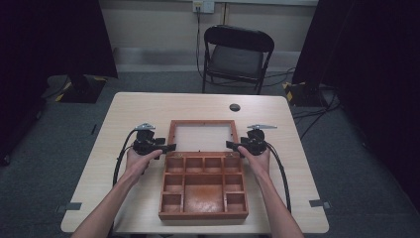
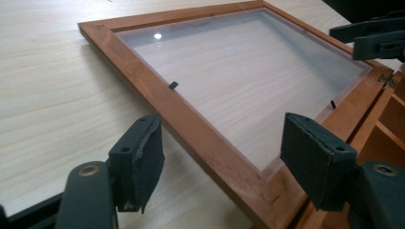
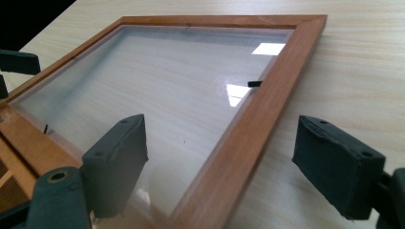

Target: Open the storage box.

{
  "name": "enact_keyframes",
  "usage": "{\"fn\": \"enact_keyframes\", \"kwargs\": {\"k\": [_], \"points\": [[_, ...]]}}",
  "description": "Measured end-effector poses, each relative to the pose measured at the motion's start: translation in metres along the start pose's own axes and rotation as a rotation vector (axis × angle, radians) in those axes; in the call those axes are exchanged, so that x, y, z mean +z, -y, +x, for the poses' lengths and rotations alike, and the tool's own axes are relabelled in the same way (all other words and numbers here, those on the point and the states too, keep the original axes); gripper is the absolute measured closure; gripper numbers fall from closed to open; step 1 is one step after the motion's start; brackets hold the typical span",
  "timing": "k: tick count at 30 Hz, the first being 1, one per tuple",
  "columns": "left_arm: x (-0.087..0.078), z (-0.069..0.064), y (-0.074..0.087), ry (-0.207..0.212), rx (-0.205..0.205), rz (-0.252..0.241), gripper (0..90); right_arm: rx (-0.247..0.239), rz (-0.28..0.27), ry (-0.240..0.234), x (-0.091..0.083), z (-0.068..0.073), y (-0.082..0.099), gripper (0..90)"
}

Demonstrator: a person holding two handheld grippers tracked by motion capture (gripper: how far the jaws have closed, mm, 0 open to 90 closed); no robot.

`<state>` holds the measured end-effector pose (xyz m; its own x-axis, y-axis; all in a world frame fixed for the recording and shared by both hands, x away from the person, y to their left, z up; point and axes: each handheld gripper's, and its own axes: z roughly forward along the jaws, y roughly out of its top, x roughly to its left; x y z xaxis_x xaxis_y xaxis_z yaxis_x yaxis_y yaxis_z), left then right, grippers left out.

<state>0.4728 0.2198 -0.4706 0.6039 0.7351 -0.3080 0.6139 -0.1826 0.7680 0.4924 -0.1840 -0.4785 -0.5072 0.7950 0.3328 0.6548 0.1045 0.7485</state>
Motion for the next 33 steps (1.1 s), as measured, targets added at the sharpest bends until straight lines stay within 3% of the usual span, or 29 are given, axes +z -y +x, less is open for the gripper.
{"fn": "enact_keyframes", "kwargs": {"k": [6,12,15,17,18,19,20,22,23,25,26,27,31,33], "points": [[-0.019,0.001,0.008,-0.026,0.016,0.013,25.0,-0.018,-0.01,0.026,-0.027,-0.004,0.004,17.2],[-0.039,0.013,0.026,-0.113,0.026,0.05,19.9,-0.038,0.022,0.082,-0.055,-0.016,0.019,15.7],[-0.047,0.019,0.037,-0.165,0.019,0.086,20.3,-0.047,0.054,0.128,-0.071,-0.023,0.03,15.5],[-0.05,0.021,0.042,-0.171,0.02,0.097,20.4,-0.047,0.068,0.155,-0.076,-0.025,0.034,15.3],[-0.056,0.023,0.049,-0.199,0.039,0.12,20.3,-0.053,0.093,0.205,-0.086,-0.029,0.044,15.3],[-0.056,0.023,0.049,-0.199,0.039,0.12,20.4,-0.056,0.105,0.219,-0.088,-0.03,0.048,15.3],[-0.059,0.024,0.054,-0.244,0.057,0.132,20.5,-0.063,0.122,0.239,-0.091,-0.031,0.053,15.3],[-0.061,0.024,0.059,-0.271,0.081,0.157,21.0,-0.09,0.144,0.279,-0.096,-0.031,0.062,15.3],[-0.06,0.024,0.062,-0.273,0.09,0.156,20.8,-0.094,0.145,0.296,-0.098,-0.031,0.067,15.3],[-0.059,0.023,0.066,-0.296,0.147,0.148,17.7,-0.102,0.147,0.32,-0.098,-0.033,0.076,13.7],[-0.059,0.023,0.066,-0.296,0.147,0.148,16.7,-0.13,0.132,0.345,-0.098,-0.033,0.079,13.4],[-0.055,0.021,0.07,-0.306,0.164,0.108,14.8,-0.144,0.121,0.365,-0.097,-0.032,0.082,12.0],[-0.053,0.02,0.072,-0.313,0.153,0.094,11.7,-0.144,0.067,0.37,-0.095,-0.033,0.087,10.0],[-0.053,0.02,0.072,-0.318,0.148,0.092,9.4,-0.144,0.067,0.37,-0.095,-0.033,0.087,10.0]]}}
